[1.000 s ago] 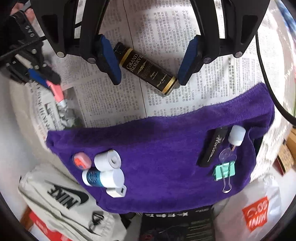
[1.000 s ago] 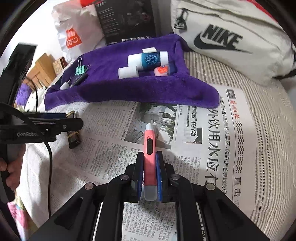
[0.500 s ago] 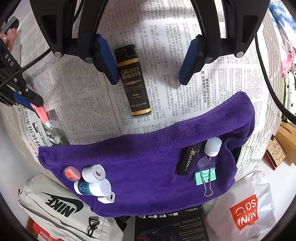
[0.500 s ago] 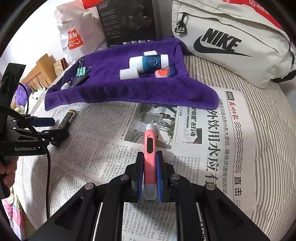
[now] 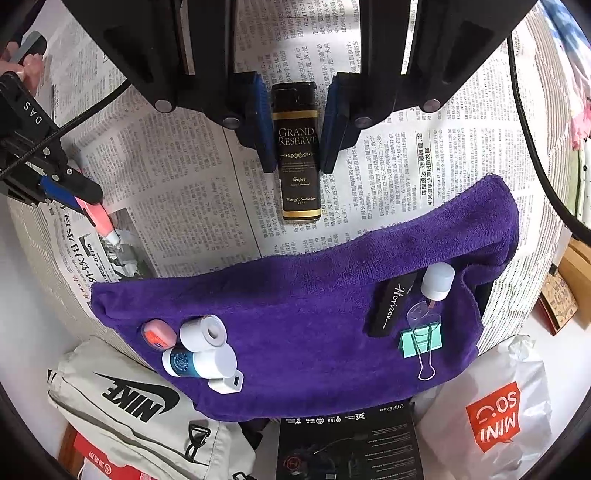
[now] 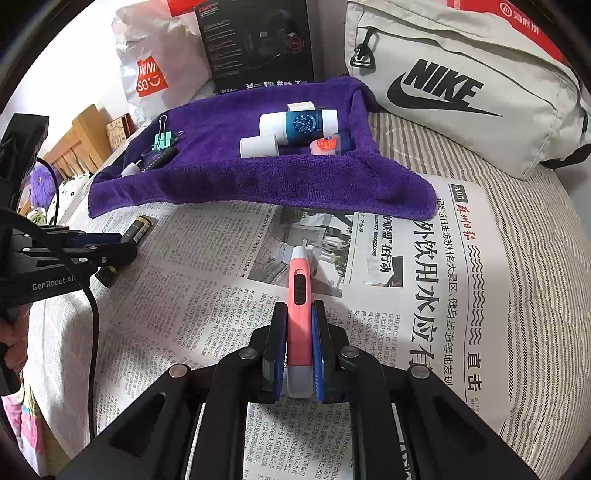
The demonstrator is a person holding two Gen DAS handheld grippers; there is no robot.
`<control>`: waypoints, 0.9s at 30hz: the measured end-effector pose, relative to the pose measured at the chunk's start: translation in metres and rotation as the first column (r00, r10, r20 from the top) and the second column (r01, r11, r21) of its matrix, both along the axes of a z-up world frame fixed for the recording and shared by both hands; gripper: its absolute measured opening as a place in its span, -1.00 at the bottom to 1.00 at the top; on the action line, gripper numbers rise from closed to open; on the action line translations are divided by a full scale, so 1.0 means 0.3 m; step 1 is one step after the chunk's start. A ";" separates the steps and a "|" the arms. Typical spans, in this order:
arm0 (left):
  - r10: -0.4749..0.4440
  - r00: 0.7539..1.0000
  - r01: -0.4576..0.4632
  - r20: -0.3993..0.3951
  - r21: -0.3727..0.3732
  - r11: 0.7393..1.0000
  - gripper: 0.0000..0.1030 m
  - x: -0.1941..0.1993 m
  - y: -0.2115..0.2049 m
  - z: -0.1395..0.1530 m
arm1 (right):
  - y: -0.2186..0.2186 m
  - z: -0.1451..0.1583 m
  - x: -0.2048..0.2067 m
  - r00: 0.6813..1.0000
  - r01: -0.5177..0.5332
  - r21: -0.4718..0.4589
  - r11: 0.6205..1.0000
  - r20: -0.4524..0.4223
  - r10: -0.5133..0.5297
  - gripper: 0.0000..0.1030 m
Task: Organize rigid objects
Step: 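Carry the box with the left tool and the pen with the right tool over the towel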
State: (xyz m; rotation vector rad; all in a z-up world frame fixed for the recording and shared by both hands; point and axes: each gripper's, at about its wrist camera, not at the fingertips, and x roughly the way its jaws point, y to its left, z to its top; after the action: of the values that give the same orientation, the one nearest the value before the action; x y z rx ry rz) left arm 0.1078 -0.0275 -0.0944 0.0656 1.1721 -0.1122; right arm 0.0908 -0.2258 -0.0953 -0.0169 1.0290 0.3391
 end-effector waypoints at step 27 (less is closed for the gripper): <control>-0.060 0.996 0.066 0.073 -0.080 0.995 -0.56 -0.035 0.085 0.118 | 0.001 0.085 0.025 0.998 -0.035 0.051 0.998 -0.044 0.037 -0.76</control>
State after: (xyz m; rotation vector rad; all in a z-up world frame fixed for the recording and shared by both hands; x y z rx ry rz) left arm 0.0973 -0.0021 -0.0591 0.0339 1.0941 -0.2119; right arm 0.0983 -0.2255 -0.0697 0.0177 1.0652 0.3992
